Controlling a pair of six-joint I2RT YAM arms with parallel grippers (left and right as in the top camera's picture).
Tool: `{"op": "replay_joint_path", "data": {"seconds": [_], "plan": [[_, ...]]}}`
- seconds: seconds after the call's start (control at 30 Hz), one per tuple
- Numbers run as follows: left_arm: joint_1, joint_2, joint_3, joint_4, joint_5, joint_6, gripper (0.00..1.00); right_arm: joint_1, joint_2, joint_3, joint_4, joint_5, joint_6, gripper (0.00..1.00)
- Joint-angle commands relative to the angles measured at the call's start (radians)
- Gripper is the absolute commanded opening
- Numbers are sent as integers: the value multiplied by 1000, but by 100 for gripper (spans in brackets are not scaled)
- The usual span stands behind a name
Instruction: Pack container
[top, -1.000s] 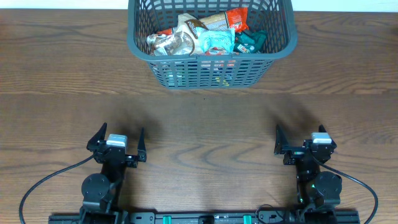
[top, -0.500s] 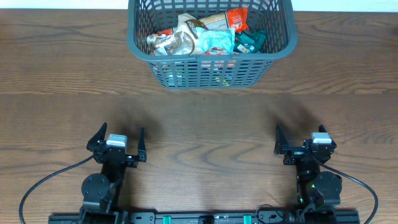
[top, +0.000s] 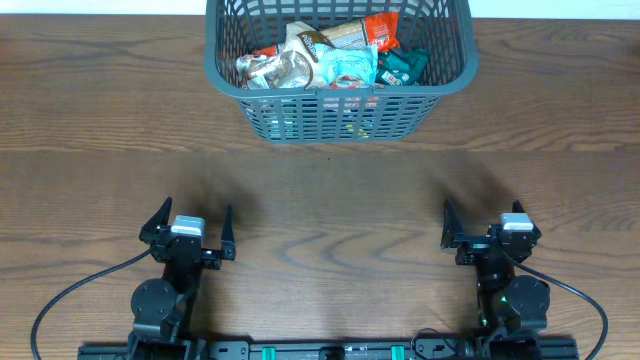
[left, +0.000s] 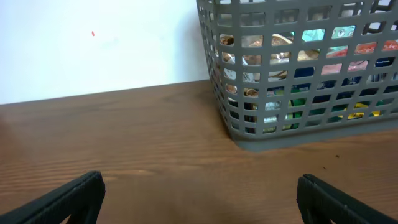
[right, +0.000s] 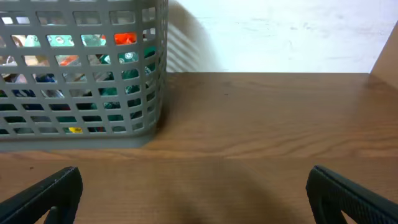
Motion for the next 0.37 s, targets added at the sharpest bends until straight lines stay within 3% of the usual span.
{"op": "replay_joint_path", "data": {"seconds": [0.0, 0.33], "plan": [[-4, -5, -16, -37, 0, -5, 98, 10, -7, -4, -2, -7, -12, 99], [-4, -5, -16, -38, 0, -5, 99, 10, -7, -4, -2, -7, -11, 99]]}}
